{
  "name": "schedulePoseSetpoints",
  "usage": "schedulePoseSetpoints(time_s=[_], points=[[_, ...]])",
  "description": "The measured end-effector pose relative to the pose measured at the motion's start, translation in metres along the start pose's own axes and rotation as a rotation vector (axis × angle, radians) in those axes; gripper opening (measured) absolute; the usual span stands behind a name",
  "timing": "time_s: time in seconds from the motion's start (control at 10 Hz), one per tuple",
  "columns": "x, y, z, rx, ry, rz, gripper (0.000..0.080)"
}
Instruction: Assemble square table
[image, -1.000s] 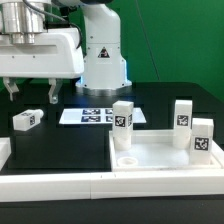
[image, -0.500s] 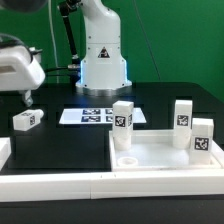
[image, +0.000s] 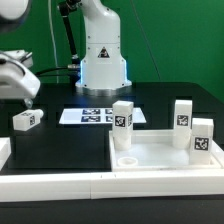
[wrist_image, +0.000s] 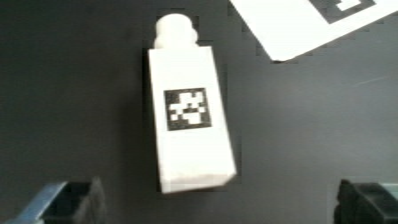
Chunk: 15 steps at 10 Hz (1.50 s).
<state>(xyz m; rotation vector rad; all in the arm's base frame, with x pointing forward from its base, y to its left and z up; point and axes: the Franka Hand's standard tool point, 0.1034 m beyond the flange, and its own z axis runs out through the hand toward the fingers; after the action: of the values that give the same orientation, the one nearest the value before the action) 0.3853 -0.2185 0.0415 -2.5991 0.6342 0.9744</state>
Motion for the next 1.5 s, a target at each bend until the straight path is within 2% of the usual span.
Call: schedulePoseSetpoints(time_s=[0.1,0.2,0.3,0.5,0.8,1.0,1.1,1.2,1.3,1.4,1.5], points=[[-0.007,0.004,0.013,0.018,-0.106,0.015,0.0648],[-0.006,0.012,0.019,0.040,-0.209,0.037,0.0648],[0.003,0.012,0.016,0.030,-0.217,0.034,0.0648],[0.004,0.012,0.018,0.029,-0.211,0.036,0.0648],[-0.001,0.008,0.041,0.035,-0.259,0.059,0.0648],[-0.002,0.009,0.045,0.039,-0.270,0.069,0.0648],[-0.002,0.009,0.045,0.039,-0.269,0.070,0.0514],[-0.002,0.009,0.045,0.040,-0.269,0.070,0.0514],[-0.002,0.009,0.045,0.040,-0.269,0.070,0.0372],[-0.002,0.010,0.045,0.040,-0.270,0.071,0.0288],[-0.002,0.010,0.045,0.040,-0.269,0.071,0.0288]])
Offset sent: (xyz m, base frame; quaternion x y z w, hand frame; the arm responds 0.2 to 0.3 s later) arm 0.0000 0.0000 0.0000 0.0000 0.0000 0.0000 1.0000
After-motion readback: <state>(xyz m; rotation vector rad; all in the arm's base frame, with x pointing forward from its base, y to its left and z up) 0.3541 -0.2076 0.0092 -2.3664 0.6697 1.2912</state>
